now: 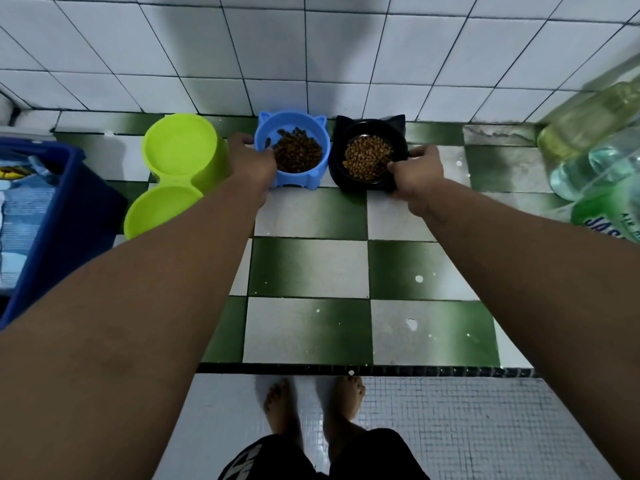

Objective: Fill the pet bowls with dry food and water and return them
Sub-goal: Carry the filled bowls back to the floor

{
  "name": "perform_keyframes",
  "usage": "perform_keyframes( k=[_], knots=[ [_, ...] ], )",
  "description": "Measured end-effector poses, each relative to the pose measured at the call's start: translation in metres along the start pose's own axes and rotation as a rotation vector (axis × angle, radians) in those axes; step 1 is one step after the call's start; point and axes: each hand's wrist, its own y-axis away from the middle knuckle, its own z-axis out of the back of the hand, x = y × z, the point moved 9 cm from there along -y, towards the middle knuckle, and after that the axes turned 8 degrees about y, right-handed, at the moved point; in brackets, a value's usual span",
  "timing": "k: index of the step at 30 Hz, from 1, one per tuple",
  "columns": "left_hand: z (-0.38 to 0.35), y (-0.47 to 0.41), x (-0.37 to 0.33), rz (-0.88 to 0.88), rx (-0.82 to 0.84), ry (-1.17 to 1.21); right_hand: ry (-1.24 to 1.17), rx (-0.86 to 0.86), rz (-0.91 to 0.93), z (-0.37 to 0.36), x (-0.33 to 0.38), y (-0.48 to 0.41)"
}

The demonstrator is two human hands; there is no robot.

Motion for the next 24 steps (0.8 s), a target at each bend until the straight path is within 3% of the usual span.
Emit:
perform_keyframes(
  k=[9,24],
  knots=[
    [0.0,0.017,0.012,0.053,0.13,0.122,-0.086,0.028,-0.012,0.005,-0.013,0.02],
    [0.06,0.093,-0.007,-0.096,0.264,0.132,-0.211,-0.062,0.027,0.038,-0.04,0.141]
  ],
)
